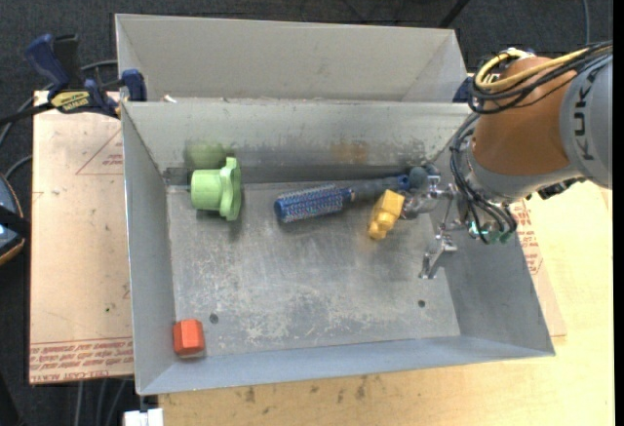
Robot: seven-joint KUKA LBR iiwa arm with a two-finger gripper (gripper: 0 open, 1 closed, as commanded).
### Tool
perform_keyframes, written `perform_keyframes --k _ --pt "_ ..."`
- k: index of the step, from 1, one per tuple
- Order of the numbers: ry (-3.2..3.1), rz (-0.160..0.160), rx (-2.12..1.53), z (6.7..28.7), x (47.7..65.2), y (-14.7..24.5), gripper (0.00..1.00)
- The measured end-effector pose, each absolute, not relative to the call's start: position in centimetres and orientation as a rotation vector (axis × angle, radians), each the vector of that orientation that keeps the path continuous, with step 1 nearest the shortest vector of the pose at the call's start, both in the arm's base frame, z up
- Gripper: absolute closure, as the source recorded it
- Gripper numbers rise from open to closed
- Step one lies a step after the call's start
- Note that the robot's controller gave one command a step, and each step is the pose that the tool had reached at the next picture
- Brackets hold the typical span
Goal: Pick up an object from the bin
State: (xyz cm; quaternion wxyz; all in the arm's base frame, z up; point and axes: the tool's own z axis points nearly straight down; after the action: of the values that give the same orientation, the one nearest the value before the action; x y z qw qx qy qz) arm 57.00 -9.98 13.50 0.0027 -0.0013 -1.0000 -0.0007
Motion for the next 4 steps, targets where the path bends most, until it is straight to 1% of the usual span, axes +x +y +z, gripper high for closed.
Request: perform_keyframes --k 1,2,3,4 --pt "-3.105 -0.003 0.53 16.0 61.7 -3.7 0.0" --pt "-3.03 0.008 0.903 10.3 65.1 -4.8 0.0" --pt "-3.079 0.007 0.738 9.5 65.2 -4.1 0.0" --pt "-3.075 0.004 0.738 9.5 65.2 -4.0 1.0"
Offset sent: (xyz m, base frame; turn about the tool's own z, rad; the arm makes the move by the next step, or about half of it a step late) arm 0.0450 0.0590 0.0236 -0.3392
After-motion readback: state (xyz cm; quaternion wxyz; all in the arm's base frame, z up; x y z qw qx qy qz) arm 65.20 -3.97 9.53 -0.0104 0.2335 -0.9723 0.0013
